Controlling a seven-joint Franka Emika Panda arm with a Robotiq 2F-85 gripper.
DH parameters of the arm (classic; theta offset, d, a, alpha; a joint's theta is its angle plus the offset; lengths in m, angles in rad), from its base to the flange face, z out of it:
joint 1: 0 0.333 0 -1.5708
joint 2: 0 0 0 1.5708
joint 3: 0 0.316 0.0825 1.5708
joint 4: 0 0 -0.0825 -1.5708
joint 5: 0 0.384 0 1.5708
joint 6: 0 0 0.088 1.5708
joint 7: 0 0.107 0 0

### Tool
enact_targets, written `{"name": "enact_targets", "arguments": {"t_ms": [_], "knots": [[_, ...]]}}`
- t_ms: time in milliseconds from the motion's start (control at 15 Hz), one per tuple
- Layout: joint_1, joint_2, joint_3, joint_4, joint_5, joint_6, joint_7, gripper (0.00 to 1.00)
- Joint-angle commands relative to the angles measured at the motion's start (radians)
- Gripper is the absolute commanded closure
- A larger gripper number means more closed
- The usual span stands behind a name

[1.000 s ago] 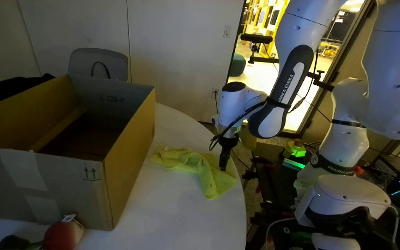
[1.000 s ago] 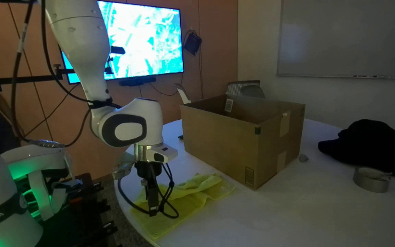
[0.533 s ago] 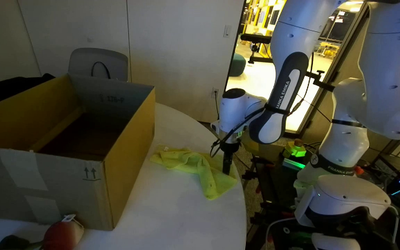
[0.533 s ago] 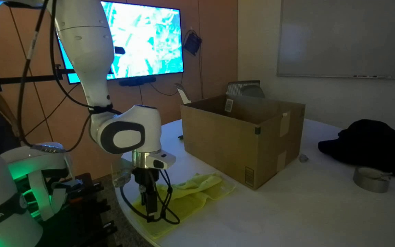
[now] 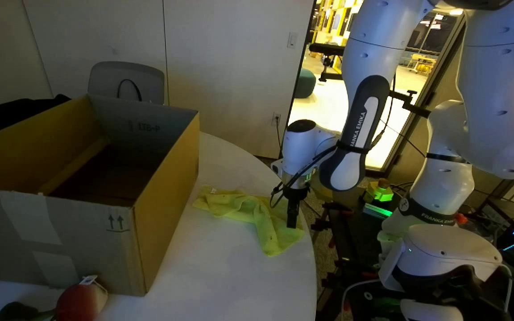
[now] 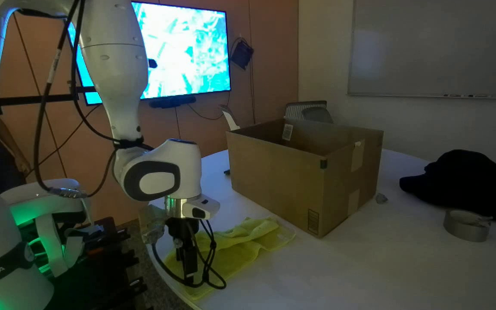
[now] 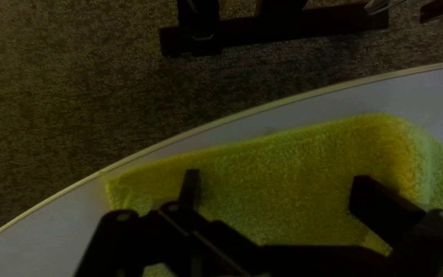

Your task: Pick up the marker and wrap it on the cloth, the pick up the cloth and put it in the box

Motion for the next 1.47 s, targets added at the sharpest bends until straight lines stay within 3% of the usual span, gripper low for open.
{"name": "enact_targets", "arguments": {"t_ms": [0,267,467,600,933,1200,1400], "knots": [[-0.024,0.024,0.024,0.003,0.043,0.034,-0.054,0.00],[-0.028,0.021,0.030,0.003,0.055,0.030,-0.072,0.01],[-0.036,0.018,0.039,0.003,0.058,0.026,-0.082,0.23],[-0.037,0.017,0.040,0.004,0.059,0.025,-0.086,0.47],[-0.026,0.009,0.032,0.001,0.055,0.024,-0.081,0.85],[-0.004,-0.020,0.009,-0.004,0.045,0.002,-0.067,0.93],[0.024,-0.065,-0.022,-0.011,0.032,-0.034,-0.053,0.87]]}}
